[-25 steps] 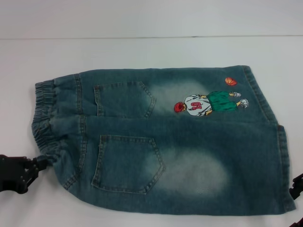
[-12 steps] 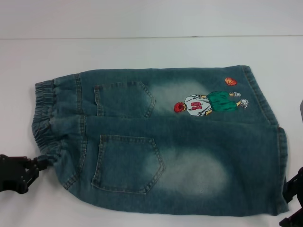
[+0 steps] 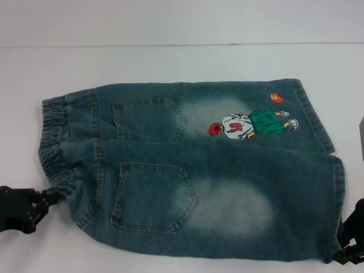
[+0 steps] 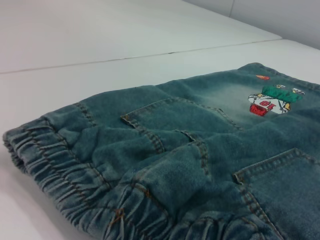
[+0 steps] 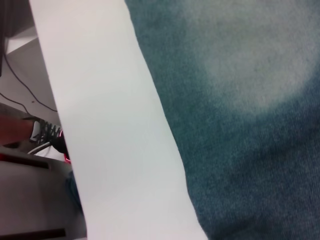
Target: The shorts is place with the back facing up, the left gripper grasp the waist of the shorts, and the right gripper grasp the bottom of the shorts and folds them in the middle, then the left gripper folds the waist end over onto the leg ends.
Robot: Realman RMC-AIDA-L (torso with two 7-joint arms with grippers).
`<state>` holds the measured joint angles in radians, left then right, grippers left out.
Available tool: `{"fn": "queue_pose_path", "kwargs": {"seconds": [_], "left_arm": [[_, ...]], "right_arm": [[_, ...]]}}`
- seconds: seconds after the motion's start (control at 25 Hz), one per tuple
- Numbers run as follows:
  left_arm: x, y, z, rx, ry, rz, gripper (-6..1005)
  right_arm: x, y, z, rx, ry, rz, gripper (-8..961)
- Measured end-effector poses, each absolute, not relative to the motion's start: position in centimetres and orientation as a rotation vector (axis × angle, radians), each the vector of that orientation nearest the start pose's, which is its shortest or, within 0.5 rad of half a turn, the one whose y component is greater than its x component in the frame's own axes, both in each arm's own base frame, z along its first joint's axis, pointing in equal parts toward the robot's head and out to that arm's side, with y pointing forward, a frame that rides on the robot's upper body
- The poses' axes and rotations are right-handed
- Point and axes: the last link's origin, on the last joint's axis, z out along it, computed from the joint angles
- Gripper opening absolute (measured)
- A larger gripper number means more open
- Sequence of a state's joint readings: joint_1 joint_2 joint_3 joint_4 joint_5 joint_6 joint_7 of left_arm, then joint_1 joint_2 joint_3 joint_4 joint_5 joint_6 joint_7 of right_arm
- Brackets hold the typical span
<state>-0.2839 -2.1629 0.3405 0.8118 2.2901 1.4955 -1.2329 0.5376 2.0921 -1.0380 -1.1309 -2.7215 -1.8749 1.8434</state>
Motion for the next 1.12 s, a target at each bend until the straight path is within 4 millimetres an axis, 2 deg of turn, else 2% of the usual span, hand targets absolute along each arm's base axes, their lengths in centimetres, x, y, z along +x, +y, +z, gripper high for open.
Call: {"fn": "queue_pose_path", "kwargs": {"seconds": [0.04, 0.24, 0.8, 0.92, 1.12], "left_arm": [[-37.1, 24.7, 1.8, -2.422, -0.841, -0.368, 52], [-37.1, 24.7, 1.6, -2.426, -0.836, -0.370, 52], [-37.0, 24.7, 1.6, -2.427, -0.831, -0.378, 52], [-37.0, 24.6, 1.7, -2.424, -0.834, -0.383, 52], [-36.7, 24.8, 2.4, -2.399, -0.852, -0.428, 52]], "right_arm": [[27.2, 29.3, 2.2, -3.043, 0.781, -0.700, 331], [27.2, 29.3, 1.9, -3.042, 0.777, -0.688, 319], [27.7, 28.6, 1.6, -3.087, 0.709, -0.649, 103], [27.7, 28.5, 2.0, -3.093, 0.682, -0.608, 30], [27.4, 28.9, 4.3, -3.064, 0.579, -0.423, 29]]}}
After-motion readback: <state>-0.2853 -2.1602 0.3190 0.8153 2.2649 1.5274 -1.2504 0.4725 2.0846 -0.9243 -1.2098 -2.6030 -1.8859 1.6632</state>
